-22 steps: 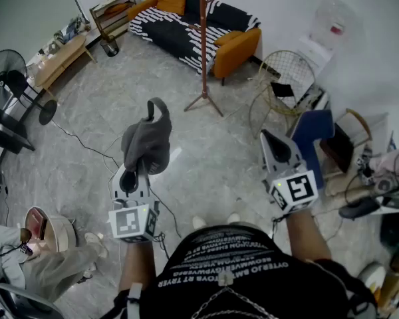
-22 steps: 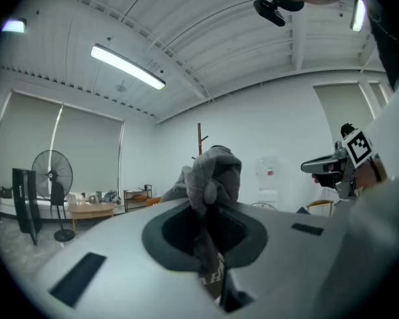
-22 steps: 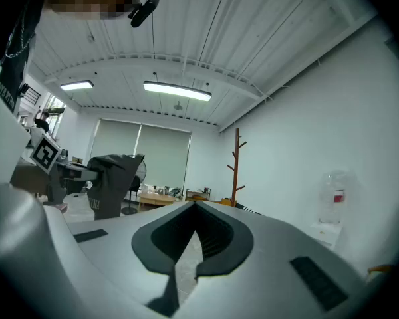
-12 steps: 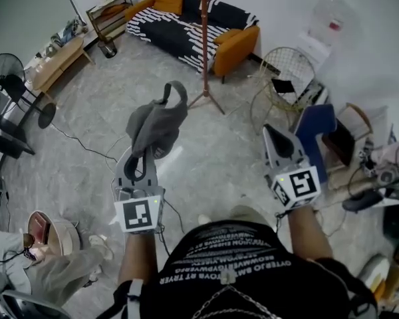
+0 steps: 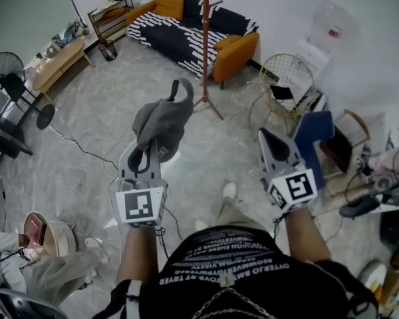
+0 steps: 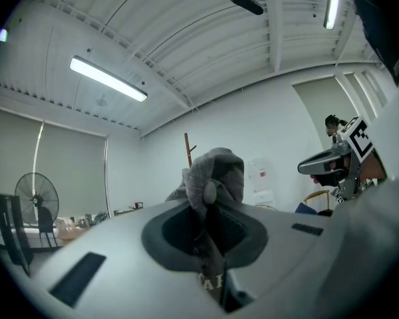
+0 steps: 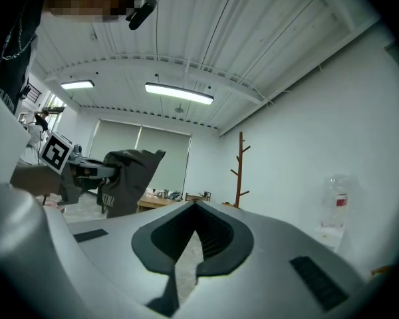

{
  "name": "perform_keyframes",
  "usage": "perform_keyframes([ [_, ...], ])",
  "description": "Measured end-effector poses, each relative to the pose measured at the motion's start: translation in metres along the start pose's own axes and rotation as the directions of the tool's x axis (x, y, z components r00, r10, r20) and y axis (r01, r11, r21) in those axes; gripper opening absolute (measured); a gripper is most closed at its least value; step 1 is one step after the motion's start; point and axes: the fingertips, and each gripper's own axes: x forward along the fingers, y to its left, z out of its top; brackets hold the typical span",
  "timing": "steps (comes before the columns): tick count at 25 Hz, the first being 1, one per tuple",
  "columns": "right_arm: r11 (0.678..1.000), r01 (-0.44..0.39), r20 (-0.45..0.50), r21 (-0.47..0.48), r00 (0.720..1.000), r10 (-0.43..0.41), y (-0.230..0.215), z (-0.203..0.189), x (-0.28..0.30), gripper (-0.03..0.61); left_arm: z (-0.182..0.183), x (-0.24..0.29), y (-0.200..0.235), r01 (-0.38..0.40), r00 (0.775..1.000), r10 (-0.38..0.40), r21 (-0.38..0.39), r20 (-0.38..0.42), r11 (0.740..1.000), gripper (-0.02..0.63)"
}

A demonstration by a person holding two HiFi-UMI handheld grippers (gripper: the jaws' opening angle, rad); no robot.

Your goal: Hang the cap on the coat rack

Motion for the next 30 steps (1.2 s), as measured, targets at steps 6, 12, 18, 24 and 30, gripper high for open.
perform_keyframes([
  [6, 0.999, -0.042, 0.054, -0.010, 0.998, 0.043, -0.014, 0.021, 0.042, 0.003, 0.024, 0.055, -0.005, -0.004, 0.999, 0.002, 0.059, 0.037, 0.998, 0.017],
  [12, 0.981, -0.151, 0.025, -0.124, 0.988, 0.155, -0.033, 0.037, 0.096, 0.003, 0.038, 0.107, -0.005, -0.021, 0.998, 0.019, 0.045, 0.054, 0.999, 0.017],
  [18, 0.990, -0.075, 0.058, -0.118, 0.995, 0.083, -0.086, 0.045, 0.141, 0.003, 0.027, 0.151, 0.001, -0.037, 0.999, 0.037, 0.013, 0.002, 0.999, 0.017],
  [24, 0.999, -0.045, 0.064, -0.011, 0.997, 0.046, -0.120, 0.018, 0.150, 0.003, 0.021, 0.176, 0.022, -0.106, 0.994, 0.107, -0.036, 0.005, 0.994, 0.017],
  [30, 0.997, -0.057, 0.078, -0.051, 0.995, 0.061, -0.148, 0.022, 0.168, 0.003, 0.002, 0.206, 0.023, -0.118, 0.993, 0.117, -0.055, -0.029, 0.991, 0.017],
])
